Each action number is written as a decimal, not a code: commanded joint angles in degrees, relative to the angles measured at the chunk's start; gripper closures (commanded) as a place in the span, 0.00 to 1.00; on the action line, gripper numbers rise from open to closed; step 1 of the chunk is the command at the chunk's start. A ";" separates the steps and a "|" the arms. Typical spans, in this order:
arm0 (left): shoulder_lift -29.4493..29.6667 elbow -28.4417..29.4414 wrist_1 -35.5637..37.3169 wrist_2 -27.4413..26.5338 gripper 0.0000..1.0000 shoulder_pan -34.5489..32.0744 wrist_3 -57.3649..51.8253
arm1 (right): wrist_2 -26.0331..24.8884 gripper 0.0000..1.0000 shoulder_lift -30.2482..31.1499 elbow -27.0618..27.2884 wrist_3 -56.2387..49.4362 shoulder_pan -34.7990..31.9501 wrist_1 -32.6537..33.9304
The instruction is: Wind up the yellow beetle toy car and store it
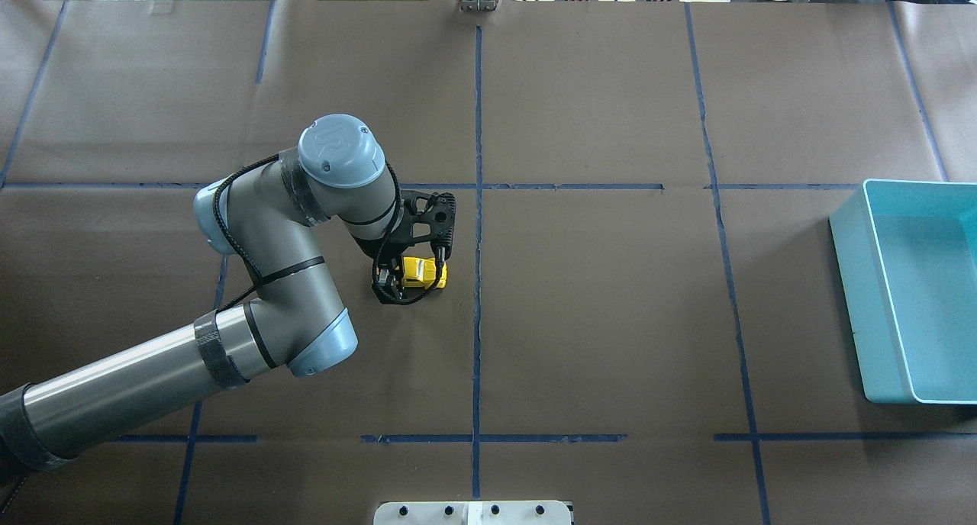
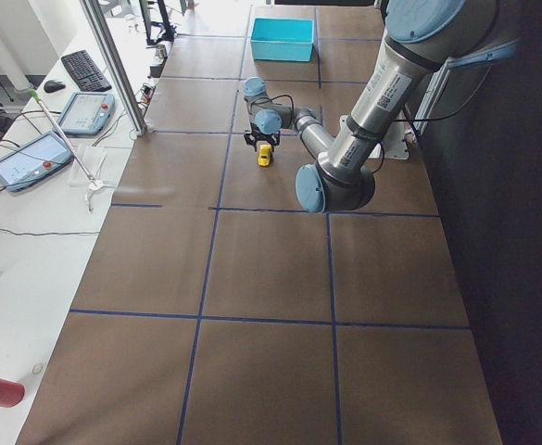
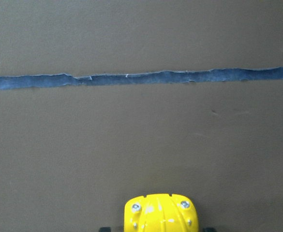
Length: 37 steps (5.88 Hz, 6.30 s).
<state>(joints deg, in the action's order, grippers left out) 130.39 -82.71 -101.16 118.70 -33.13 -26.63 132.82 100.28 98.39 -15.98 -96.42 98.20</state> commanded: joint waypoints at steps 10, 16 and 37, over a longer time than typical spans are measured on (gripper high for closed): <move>-2.07 -4.64 9.98 0.83 0.00 -10.97 -0.36 | 0.15 0.00 0.00 -0.22 0.16 0.00 0.06; -13.66 -7.74 16.17 4.88 0.00 -20.81 -0.09 | 2.79 0.00 0.26 0.92 -0.46 0.00 -13.73; -37.93 -0.35 7.65 16.91 0.00 -59.24 28.04 | -22.77 0.00 -7.47 9.11 -16.89 53.70 -27.36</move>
<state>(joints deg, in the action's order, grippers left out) 92.39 -83.03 -93.58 135.62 -92.38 1.39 111.08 92.83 107.86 -32.70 -42.99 70.78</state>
